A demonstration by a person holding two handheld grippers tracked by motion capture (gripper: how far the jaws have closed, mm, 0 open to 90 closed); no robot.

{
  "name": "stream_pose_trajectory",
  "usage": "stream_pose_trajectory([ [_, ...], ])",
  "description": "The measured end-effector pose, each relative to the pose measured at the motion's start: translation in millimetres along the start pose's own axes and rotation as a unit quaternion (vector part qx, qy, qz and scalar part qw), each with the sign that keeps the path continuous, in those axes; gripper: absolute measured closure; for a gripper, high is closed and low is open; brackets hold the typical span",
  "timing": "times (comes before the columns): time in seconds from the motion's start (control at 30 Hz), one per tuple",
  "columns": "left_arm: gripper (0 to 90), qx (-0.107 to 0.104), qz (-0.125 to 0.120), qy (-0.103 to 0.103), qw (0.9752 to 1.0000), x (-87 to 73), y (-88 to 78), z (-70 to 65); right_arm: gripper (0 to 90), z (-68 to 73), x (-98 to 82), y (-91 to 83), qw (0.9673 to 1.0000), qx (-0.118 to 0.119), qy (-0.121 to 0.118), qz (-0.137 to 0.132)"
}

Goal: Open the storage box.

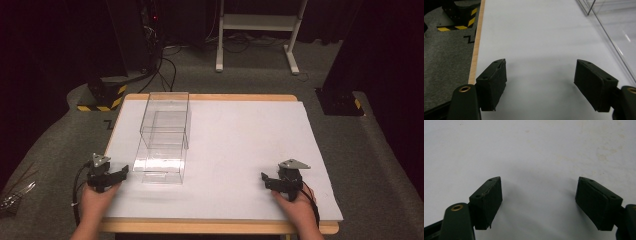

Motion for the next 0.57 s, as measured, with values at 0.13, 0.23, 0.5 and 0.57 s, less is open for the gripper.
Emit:
stream_pose_trajectory([
  [0.13,25.8,-0.003,0.004,-0.006,1.0000,-0.7,1.5,-0.5,21.6,-0.1,0.0,0.0,1.0000,-0.001,-0.001,0.000],
  [0.23,25.8,-0.003,0.003,-0.008,1.0000,-1.5,1.2,-0.8,21.8,0.0,0.0,0.1,1.0000,-0.002,-0.001,0.001],
  [0.5,25.8,-0.002,0.001,-0.007,1.0000,-1.9,1.1,-0.9,21.9,0.0,0.0,0.2,1.0000,-0.003,-0.002,0.001],
  [0.57,25.8,-0.002,0.000,-0.007,1.0000,-1.9,1.1,-1.0,22.0,0.0,0.0,0.3,1.0000,-0.004,-0.002,0.001],
])
Point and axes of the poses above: each handheld gripper's, and its own axes: y roughly forward along the jaws, x roughly out of its top, z roughly to its left, the point moved 5 cm from there along y, roughly forward along the jaws, and after that the axes turned 13 degrees about x, right-handed, at the moved point
